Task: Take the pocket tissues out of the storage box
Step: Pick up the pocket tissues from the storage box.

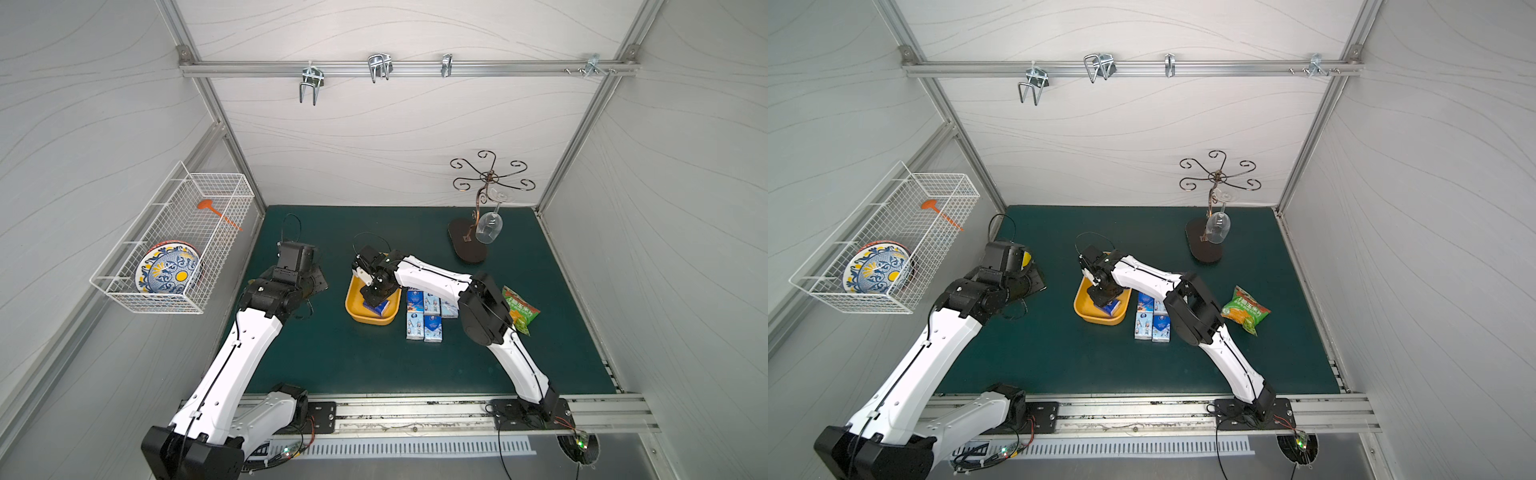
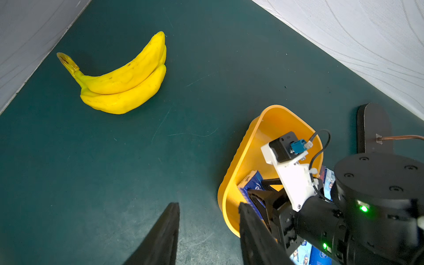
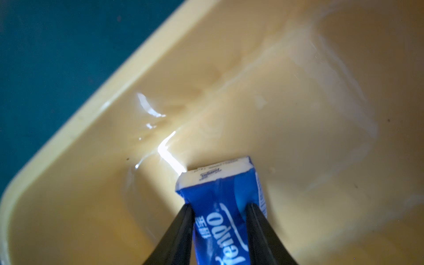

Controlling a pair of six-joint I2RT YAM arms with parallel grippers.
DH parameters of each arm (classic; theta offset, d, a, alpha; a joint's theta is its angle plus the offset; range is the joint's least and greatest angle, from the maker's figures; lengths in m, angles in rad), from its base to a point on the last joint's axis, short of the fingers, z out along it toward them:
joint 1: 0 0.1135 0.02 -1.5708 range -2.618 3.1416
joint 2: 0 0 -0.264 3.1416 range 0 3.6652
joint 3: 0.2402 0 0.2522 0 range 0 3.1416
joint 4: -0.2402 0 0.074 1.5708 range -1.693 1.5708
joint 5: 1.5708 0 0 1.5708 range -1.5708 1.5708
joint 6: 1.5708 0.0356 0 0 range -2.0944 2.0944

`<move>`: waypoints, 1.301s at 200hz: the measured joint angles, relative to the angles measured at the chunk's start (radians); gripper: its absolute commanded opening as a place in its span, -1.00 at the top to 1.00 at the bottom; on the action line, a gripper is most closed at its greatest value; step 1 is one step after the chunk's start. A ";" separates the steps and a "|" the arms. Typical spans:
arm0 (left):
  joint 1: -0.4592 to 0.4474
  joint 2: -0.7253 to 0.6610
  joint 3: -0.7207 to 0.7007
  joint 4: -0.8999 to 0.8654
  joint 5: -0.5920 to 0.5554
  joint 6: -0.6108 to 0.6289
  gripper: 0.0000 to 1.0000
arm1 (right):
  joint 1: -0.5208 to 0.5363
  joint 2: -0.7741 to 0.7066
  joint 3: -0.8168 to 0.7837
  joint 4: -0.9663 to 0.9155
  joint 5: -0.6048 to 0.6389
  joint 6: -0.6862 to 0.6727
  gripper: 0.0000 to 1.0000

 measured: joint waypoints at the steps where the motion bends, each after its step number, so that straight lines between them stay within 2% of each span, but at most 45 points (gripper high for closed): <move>1: 0.000 0.000 0.000 0.000 0.000 0.000 0.07 | 0.000 0.000 0.000 0.000 0.000 0.002 0.34; 22: 0.000 -0.004 0.000 -0.001 -0.003 0.003 0.07 | -0.005 0.005 0.010 0.017 0.005 0.014 0.43; 67: 0.000 -0.020 0.001 -0.008 -0.008 0.004 0.07 | -0.048 0.005 0.011 0.074 0.027 0.061 0.41; 87: 0.000 -0.020 0.001 -0.008 -0.008 0.004 0.07 | -0.073 0.005 0.010 0.099 0.043 0.082 0.34; 149: 0.000 -0.020 0.002 -0.008 -0.008 0.004 0.07 | -0.096 -0.034 -0.068 0.186 0.041 0.100 -0.04; 201: 0.000 -0.020 0.002 -0.008 -0.008 0.005 0.07 | -0.098 -0.116 -0.098 0.188 0.036 0.054 -0.14; 260: 0.000 -0.020 0.008 -0.014 -0.008 0.007 0.07 | -0.118 -0.076 -0.037 0.102 0.031 0.004 -0.19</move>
